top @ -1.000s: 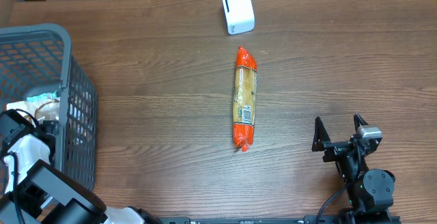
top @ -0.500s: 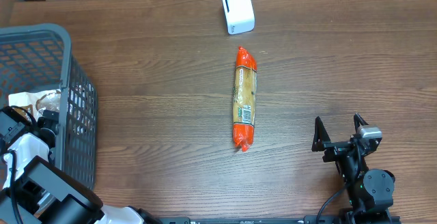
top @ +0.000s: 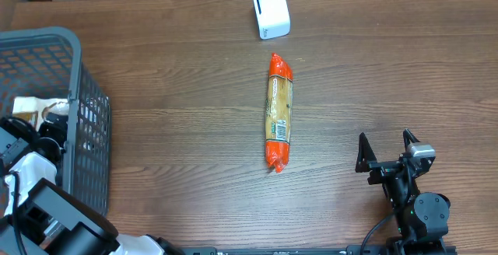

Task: Scan the item barcode
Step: 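Reach the left gripper into the basket and grasp the bread bag, then carry the bread bag out and place it beside the spaghetti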

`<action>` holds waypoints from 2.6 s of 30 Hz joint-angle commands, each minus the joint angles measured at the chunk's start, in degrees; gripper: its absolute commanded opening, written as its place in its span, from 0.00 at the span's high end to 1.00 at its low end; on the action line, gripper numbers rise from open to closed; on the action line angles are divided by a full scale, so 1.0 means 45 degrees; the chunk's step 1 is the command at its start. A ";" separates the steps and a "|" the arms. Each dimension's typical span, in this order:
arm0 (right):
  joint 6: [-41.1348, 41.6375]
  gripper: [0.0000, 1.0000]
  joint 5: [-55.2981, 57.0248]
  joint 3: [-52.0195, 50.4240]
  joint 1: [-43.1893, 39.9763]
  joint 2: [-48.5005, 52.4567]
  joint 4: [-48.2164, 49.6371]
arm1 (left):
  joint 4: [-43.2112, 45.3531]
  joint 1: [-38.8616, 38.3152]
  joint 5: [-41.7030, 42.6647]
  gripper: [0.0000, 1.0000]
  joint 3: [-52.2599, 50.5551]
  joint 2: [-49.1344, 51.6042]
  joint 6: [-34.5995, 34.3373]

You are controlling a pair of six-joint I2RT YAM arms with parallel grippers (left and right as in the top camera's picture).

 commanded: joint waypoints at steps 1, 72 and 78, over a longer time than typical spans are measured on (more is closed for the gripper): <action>-0.0087 0.00 0.0117 -0.0121 0.0083 -0.0005 0.0068 | 0.0631 -0.0151 0.0432 0.05 -0.0044 -0.0563 0.0452; -0.0087 0.00 0.0117 -0.0121 0.0083 -0.0005 0.0068 | -0.5707 -0.7713 -0.0782 0.96 0.4046 -0.9277 0.2739; -0.0087 0.00 0.0117 -0.0121 0.0087 -0.0005 0.0068 | -0.7397 -1.1060 -0.1370 0.96 0.4444 -0.7402 0.2827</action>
